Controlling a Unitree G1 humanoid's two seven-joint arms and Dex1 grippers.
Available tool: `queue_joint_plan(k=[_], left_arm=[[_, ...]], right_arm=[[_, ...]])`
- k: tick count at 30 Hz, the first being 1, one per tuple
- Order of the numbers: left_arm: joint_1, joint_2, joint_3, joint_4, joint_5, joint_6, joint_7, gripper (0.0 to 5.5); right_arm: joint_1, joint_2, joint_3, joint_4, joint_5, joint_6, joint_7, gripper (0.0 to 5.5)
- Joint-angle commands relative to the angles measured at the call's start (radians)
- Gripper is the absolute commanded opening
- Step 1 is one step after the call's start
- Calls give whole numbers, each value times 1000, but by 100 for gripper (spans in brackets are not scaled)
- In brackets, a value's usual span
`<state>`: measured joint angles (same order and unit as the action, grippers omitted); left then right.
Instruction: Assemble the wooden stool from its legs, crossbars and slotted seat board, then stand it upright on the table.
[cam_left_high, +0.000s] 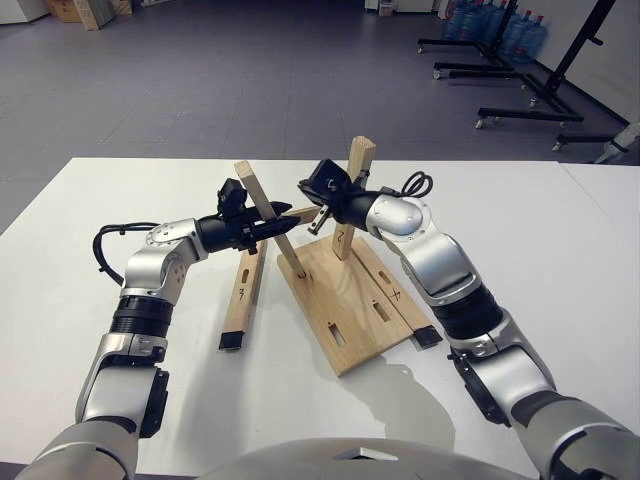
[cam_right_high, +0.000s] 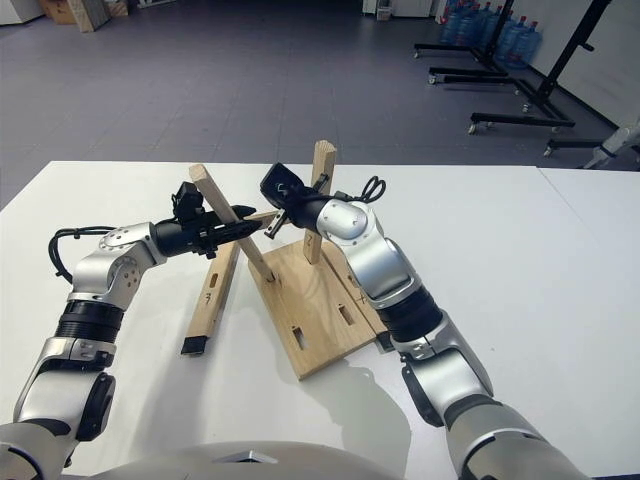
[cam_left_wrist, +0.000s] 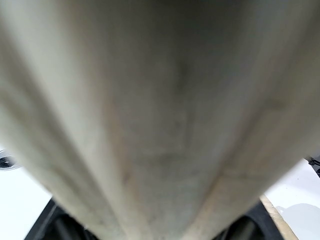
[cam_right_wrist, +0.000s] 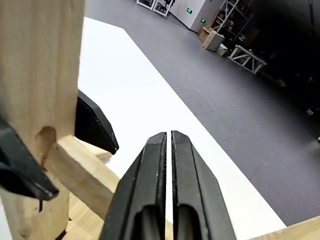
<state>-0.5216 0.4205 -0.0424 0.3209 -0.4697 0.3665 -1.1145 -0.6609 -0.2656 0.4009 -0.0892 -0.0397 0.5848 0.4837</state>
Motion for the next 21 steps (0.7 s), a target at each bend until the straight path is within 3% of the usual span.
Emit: queue_joint_plan(k=[1,18,21], left_arm=[[43,19,-67,12,69,39,-1,202],[42,23,-65,4,56,36,9,202],[42,22,-63,1,54,37,10,202]], right_arm=[[41,-10,26,8,-30,-26,9,15],[112,-23,23,-16,-56,-33,43,15],[58,24,-43,-24,-10,9,33,15]])
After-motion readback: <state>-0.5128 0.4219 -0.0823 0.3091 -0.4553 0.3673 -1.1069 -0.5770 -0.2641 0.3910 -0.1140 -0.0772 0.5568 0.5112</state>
